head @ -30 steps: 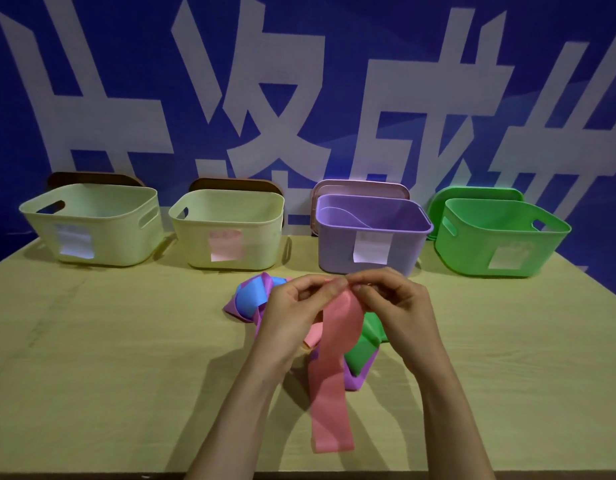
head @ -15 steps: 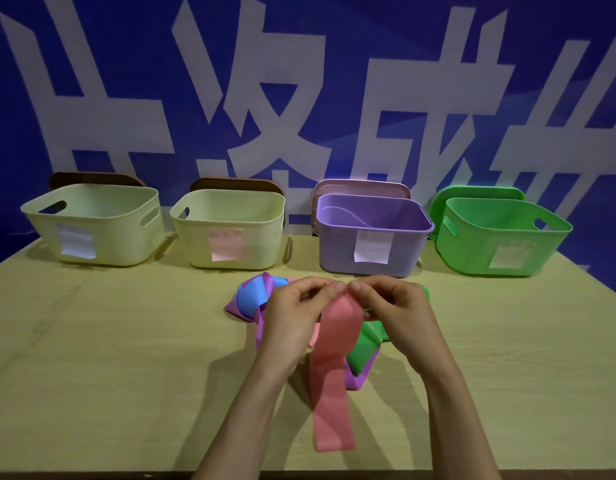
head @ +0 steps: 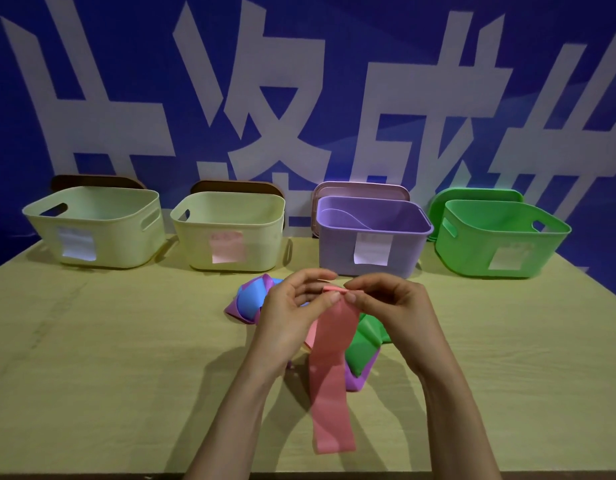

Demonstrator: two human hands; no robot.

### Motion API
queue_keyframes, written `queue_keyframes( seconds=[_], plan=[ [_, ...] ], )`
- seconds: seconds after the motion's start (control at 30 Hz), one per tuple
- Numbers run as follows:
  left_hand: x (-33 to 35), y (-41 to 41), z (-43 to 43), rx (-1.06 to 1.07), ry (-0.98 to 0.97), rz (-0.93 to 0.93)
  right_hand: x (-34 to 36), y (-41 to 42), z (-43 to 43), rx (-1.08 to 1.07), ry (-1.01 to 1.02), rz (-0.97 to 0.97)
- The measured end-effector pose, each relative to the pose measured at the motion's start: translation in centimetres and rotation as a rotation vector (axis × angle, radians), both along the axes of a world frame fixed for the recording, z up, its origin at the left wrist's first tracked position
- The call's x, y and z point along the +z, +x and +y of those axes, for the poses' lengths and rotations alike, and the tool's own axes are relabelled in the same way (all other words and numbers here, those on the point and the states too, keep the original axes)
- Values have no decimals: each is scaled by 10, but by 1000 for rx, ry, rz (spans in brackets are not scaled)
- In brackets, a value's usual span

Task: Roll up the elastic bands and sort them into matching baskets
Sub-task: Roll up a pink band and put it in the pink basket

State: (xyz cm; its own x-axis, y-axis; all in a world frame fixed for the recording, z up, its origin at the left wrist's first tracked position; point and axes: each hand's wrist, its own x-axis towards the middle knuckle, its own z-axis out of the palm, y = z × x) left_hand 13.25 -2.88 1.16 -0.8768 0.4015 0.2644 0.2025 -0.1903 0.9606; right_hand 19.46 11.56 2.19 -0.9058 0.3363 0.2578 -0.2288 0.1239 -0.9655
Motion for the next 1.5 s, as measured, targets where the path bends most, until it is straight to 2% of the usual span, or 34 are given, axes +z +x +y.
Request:
queue_keyframes(
  seconds=[0.2, 0.33, 0.53, 0.67, 0.83, 1.07, 1.17, 1.5],
  plan=[
    [-5, 1, 1, -49, -49, -53, 2, 0, -2, -33, 2, 16],
    [-3, 2, 1, -86, -2, -77, 2, 0, -4, -50, 11, 47],
    [-3, 3, 7, 21, 70, -157, 1, 2, -6, -1, 3, 65],
    [-1, 3, 6, 30, 68, -110, -1, 1, -4, 0, -57, 4],
    [0, 5, 5, 0, 55, -58, -4, 0, -3, -13, 26, -18],
    [-6, 2, 5, -43, -21, -163, -4, -1, -3, -31, -55, 29],
    [-4, 3, 2, -57, 5, -191, -4, -2, -3, -27, -45, 37],
    [-2, 0, -2, -86, 5, -121, 1, 1, -1, 15, 3, 44]
  ],
)
